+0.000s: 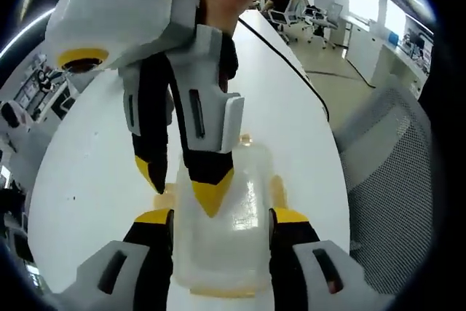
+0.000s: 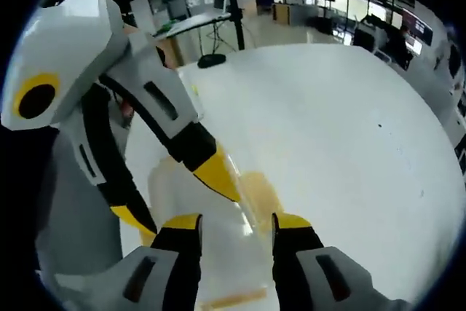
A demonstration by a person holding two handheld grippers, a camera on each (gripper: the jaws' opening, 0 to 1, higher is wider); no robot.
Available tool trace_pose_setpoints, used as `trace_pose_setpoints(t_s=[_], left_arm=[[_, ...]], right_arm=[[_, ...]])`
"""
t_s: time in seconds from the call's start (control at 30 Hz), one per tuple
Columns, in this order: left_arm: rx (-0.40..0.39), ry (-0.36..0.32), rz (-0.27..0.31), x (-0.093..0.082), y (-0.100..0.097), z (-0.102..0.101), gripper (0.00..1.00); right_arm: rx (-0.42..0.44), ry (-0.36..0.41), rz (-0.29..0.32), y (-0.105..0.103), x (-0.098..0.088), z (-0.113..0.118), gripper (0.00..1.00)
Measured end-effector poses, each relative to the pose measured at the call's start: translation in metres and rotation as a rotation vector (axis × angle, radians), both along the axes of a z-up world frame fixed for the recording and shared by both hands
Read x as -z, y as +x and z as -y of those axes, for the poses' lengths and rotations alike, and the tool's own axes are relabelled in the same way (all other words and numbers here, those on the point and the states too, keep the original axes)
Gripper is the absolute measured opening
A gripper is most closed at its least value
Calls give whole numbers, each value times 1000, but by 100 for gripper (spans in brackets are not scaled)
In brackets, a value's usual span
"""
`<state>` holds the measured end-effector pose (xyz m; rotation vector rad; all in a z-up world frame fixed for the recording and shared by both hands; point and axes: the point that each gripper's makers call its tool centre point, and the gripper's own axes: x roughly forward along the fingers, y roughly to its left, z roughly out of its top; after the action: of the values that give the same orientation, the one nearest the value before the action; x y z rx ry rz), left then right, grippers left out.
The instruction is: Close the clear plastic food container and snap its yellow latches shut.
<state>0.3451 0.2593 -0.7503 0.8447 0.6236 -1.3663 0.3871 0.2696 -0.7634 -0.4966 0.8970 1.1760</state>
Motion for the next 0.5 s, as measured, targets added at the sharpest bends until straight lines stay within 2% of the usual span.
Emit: trace_pose_setpoints(t_s=[0.1,0.17,0.27,0.5], left_arm=[[4,22,-8,6,-4,0,49],[8,39,-2,9,-7,-1,49],[-5,28,-1,5,-5,-1,49],[-57,37,59,3,-3,-4,53]], right_arm=[[-29,-30,9,-3,5,3,35],[-20,-21,3,-2,4,3,35],[-20,-21,4,-2,4,3,36],[-28,-31,-2,-1,4,3,35]])
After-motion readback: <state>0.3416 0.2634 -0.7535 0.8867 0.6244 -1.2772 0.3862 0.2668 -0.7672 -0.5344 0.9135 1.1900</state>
